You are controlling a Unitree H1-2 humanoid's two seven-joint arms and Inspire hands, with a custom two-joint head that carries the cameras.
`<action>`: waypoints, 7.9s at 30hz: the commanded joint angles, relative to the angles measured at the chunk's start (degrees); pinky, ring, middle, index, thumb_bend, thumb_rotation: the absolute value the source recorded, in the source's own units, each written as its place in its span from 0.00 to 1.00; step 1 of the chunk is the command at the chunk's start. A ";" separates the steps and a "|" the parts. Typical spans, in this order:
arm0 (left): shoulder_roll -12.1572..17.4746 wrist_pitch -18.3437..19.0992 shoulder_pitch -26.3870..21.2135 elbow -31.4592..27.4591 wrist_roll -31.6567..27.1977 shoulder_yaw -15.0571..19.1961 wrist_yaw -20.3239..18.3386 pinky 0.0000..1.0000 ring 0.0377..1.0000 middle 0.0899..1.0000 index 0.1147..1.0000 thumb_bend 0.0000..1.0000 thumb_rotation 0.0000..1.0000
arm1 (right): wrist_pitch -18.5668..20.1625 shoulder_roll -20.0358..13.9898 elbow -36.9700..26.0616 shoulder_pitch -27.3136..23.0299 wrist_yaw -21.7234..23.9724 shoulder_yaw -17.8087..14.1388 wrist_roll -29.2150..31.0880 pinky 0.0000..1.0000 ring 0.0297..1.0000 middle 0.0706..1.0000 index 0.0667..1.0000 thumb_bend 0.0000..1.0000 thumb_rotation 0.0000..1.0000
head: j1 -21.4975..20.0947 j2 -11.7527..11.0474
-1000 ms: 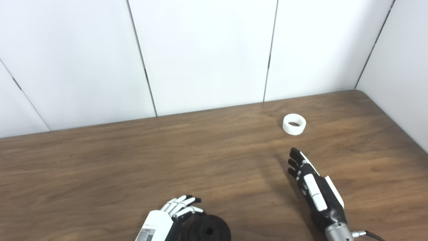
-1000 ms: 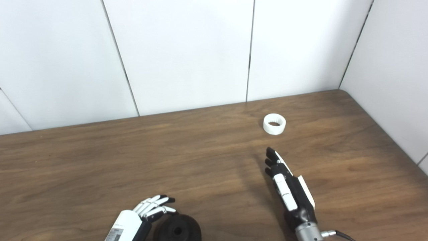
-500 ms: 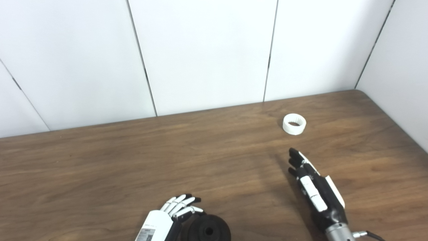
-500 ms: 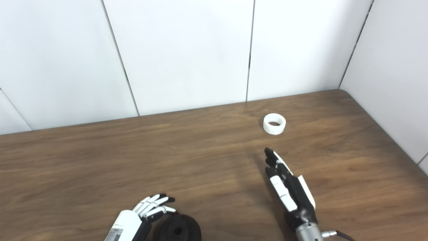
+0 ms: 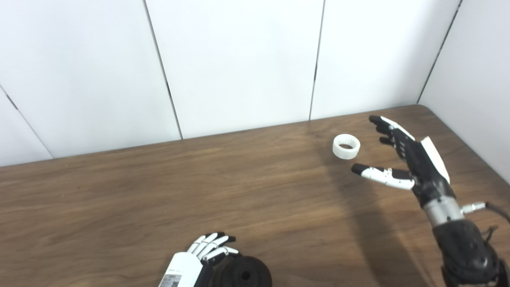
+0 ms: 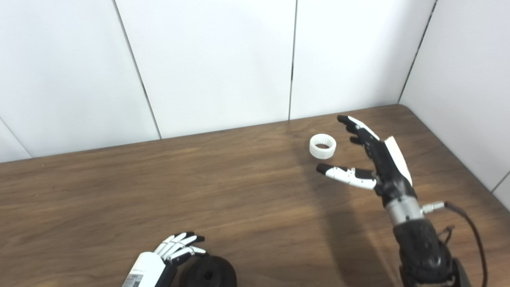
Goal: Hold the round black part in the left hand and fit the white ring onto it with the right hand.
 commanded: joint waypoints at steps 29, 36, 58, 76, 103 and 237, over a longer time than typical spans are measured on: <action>0.85 1.95 3.30 3.04 1.00 0.25 -1.08 0.86 0.87 0.81 0.52 0.87 0.13 | 9.29 -16.48 27.32 -28.81 15.91 17.47 -18.94 0.89 0.97 0.94 0.84 0.97 0.29 | -0.45 0.82; 0.88 2.26 3.67 2.57 1.83 0.26 -0.95 0.85 0.86 0.80 0.52 0.88 0.13 | 9.45 -17.65 32.10 -31.87 19.55 19.41 -19.36 0.94 1.00 0.97 0.85 0.98 0.30 | -0.05 1.26; 0.73 2.85 4.21 1.33 1.72 0.26 -2.04 0.87 0.87 0.81 0.52 0.87 0.16 | 8.52 -18.73 35.83 -34.39 23.41 22.22 -20.08 1.00 1.00 1.00 0.77 1.00 0.29 | 0.56 2.32; 0.78 3.61 4.76 0.44 2.28 -0.19 -2.13 0.87 0.87 0.81 0.52 0.86 0.18 | 6.05 -16.14 41.46 -36.34 17.84 23.17 -21.17 1.00 1.00 1.00 0.79 1.00 0.28 | 2.32 2.61; 1.25 3.92 5.15 -0.67 1.64 -0.56 -2.40 0.88 0.88 0.81 0.52 0.85 0.18 | 5.54 -14.42 46.00 -38.33 17.24 25.15 -21.85 1.00 1.00 1.00 0.76 1.00 0.31 | 2.51 3.03; -3.92 14.12 1.08 -9.29 4.27 -2.67 -12.24 0.89 0.88 0.81 0.51 0.83 0.20 | -0.33 -7.60 -18.70 -20.50 46.58 28.15 -17.67 0.99 0.97 0.81 0.44 0.53 0.14 | 18.34 25.68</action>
